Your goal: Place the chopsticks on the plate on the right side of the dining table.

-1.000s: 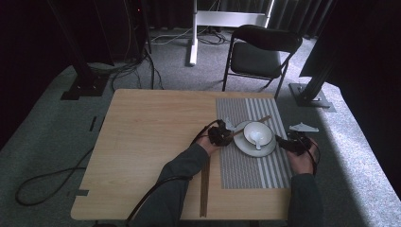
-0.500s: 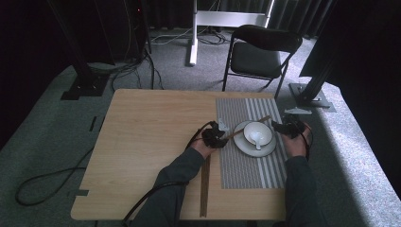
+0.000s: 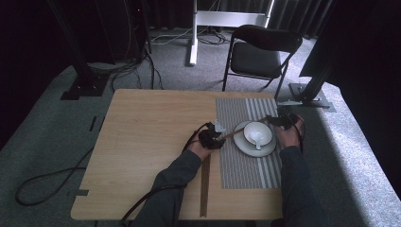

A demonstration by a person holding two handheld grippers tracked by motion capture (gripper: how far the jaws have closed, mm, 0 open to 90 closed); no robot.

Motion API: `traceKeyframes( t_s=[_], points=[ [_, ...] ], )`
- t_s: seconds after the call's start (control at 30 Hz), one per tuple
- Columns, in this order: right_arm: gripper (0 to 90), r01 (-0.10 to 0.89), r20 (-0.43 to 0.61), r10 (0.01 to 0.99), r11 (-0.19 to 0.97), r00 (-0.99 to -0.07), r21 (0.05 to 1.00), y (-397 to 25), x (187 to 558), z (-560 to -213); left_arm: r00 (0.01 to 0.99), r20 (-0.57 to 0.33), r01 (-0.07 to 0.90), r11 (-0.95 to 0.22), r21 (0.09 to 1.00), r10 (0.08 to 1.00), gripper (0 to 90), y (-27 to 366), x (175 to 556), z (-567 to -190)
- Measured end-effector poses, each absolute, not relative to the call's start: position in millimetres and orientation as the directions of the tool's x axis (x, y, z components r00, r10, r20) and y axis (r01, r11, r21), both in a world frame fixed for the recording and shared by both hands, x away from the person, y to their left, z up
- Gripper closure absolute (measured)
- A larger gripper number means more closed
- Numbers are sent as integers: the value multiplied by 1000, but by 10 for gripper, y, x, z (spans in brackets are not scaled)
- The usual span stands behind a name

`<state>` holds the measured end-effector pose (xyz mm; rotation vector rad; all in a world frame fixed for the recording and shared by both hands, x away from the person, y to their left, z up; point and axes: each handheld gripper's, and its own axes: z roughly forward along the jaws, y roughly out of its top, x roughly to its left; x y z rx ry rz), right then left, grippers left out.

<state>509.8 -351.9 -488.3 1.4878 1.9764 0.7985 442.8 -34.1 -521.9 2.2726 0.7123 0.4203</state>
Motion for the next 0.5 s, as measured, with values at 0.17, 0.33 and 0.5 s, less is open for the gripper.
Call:
traceKeyframes(
  t_s=[0.17, 0.33, 0.5],
  points=[
    [383, 674, -61, 968, 213, -242, 708, -3487, 5196, -4916, 798, 94, 361, -598, 716, 595, 608, -352, 4415, -5252],
    [385, 673, -57, 968, 212, -245, 708, -3433, 5272, -4913, 797, 120, 344, -608, 716, 592, 632, -352, 4398, -5234],
    [385, 690, -58, 970, 208, -234, 693, -3385, 5346, -4937, 788, 149, 334, -617, 713, 598, 681, -324, 4396, -5197]
  ],
)
